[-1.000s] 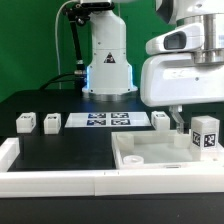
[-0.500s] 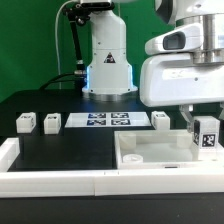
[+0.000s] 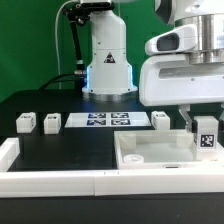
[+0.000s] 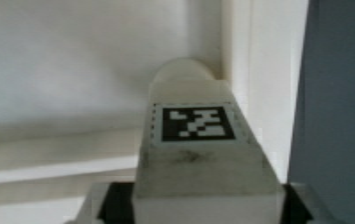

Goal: Assemble square table

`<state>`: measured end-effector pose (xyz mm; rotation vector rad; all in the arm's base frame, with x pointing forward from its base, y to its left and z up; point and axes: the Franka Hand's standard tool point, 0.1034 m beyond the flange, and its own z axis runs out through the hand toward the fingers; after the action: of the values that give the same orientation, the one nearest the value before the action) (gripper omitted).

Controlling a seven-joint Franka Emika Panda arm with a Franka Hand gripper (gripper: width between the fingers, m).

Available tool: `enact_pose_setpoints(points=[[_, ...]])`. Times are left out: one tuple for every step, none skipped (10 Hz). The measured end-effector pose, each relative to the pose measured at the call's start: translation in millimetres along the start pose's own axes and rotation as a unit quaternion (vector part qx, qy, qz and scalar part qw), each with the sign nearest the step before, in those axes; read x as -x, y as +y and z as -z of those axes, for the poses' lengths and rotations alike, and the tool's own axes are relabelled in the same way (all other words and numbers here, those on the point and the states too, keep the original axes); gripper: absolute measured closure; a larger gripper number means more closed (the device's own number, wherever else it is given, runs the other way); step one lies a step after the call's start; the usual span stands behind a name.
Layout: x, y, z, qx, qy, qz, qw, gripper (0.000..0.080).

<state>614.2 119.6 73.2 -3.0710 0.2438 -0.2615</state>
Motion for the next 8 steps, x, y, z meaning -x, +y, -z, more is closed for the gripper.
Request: enact_pose_setpoints(points=[[0.0, 1.3, 0.2, 0.003, 0.001, -0.068, 0.998, 0.0509], [0.2, 1.7, 0.3, 0.005, 0.002, -0.104, 0.995, 0.0509], [0.4, 3.0, 0.5, 0.008, 0.004, -0.167, 0.986, 0.0509], [0.5, 3.9, 0.7, 0.01, 0.005, -0.211, 0.977, 0.0509], [0.1, 5.0, 0.9, 0.009, 0.006, -0.244, 0.97, 0.0509], [-0.1, 5.6, 0.9, 0.008, 0.006, -0.275, 0.961, 0.0508], [-0.5, 6.5, 1.0, 0.007, 0.006, -0.316, 0.949, 0.0508], [-0.2, 6.2, 1.0, 0.007, 0.005, -0.351, 0.936, 0.0508]])
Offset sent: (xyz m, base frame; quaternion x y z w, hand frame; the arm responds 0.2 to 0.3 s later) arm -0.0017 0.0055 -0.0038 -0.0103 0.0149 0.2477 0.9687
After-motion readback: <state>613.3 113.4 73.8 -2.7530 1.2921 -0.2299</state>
